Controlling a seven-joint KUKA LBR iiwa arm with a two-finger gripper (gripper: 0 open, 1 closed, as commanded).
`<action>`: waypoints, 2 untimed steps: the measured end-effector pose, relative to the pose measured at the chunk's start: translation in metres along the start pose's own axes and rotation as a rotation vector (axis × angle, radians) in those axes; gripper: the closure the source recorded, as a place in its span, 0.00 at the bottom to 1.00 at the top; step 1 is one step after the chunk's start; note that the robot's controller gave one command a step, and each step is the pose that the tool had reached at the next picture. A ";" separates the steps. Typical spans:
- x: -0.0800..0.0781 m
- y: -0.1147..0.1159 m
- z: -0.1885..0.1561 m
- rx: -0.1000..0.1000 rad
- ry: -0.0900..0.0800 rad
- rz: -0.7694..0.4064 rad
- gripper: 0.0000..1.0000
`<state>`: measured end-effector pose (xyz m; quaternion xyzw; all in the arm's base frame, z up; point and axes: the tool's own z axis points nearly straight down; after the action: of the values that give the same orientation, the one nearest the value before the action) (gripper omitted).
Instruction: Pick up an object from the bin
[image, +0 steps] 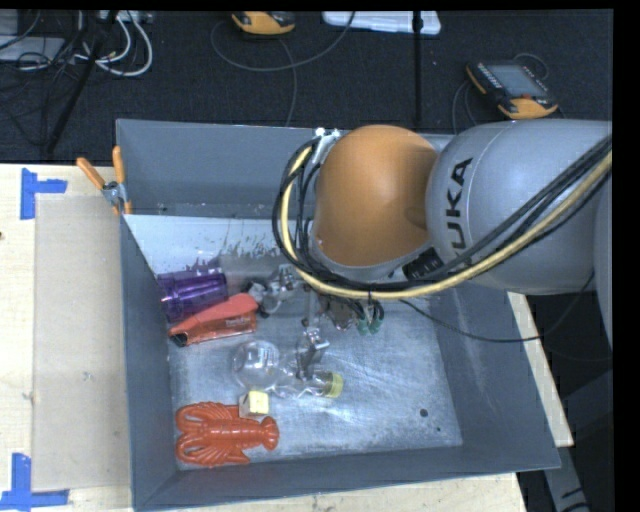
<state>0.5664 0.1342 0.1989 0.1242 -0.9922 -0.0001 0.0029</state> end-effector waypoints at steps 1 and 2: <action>0.017 -0.020 0.018 0.001 -0.018 -0.011 0.00; 0.030 -0.021 0.054 0.001 -0.001 -0.172 0.00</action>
Offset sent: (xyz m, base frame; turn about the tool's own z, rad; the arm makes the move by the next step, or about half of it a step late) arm -0.0382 -0.0282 -0.0849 -0.6220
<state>0.5423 0.1068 0.1455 0.2089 -0.9779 0.0000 0.0025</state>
